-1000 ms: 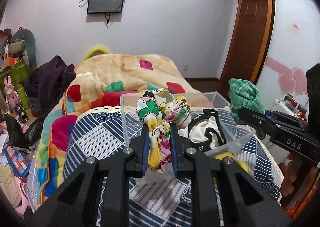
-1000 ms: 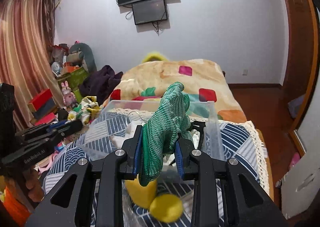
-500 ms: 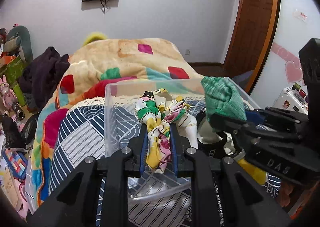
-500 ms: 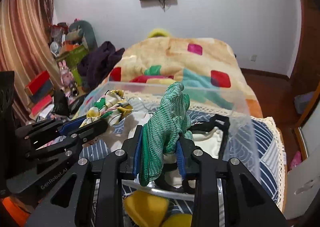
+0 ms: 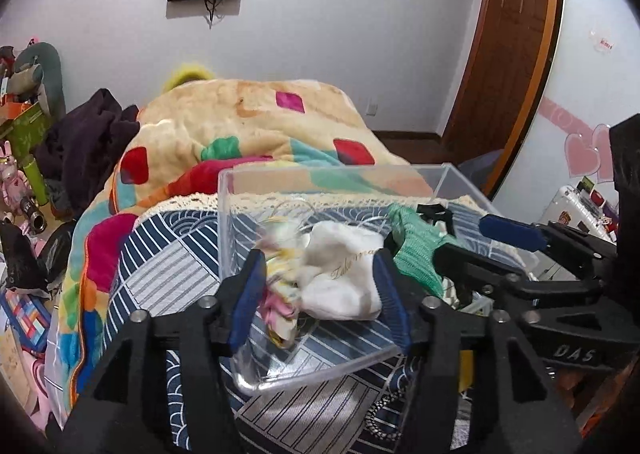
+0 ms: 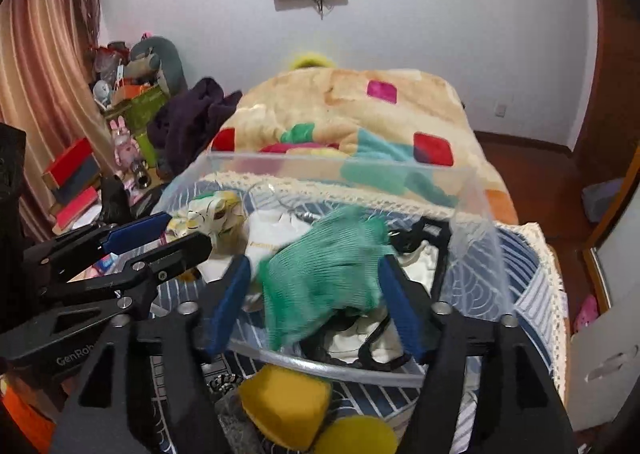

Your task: Organize soft objects

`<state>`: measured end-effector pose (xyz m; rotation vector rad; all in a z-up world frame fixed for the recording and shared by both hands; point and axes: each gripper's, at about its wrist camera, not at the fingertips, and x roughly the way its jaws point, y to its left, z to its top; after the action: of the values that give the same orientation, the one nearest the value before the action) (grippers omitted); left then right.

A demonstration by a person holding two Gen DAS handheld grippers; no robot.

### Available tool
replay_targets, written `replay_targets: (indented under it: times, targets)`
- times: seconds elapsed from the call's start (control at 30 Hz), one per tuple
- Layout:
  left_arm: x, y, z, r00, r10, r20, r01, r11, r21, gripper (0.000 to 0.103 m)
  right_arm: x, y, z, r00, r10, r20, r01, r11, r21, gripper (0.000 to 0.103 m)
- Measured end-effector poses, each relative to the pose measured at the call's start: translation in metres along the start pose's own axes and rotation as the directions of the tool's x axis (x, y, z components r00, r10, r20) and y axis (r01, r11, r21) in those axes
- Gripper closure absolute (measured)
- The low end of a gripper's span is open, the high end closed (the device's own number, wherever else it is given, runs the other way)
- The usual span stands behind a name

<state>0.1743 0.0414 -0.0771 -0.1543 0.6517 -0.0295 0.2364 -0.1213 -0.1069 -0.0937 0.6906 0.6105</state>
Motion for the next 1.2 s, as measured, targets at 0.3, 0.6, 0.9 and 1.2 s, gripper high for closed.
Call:
replay_targets:
  times: [0.3, 0.6, 0.9, 1.2]
  targets:
    - [-0.042, -0.008, 0.0, 0.997, 0.0, 0.083, -0.002, 1.0, 0.019, 0.011, -0.045, -0.002, 0.001, 0.992, -0.027, 0.121, 0.028, 1.0, -0.002, 0.024]
    - [-0.055, -0.017, -0.026, 0.999, -0.022, 0.05, 0.02, 0.999, 0.047, 0.007, -0.065, -0.002, -0.022, 0.986, -0.062, 0.156, 0.065, 0.998, -0.011, 0.021]
    - [-0.037, -0.035, -0.064, 0.998, -0.043, -0.054, 0.048, 0.995, 0.09, 0.009, -0.051, -0.004, -0.055, 0.995, -0.072, 0.072, 0.072, 0.997, -0.006, 0.021]
    - [-0.015, -0.045, -0.069, 0.989, -0.093, -0.112, 0.102, 0.992, 0.076, 0.059, -0.039, -0.021, -0.088, 0.999, -0.052, -0.003, 0.052, 0.997, 0.063, 0.021]
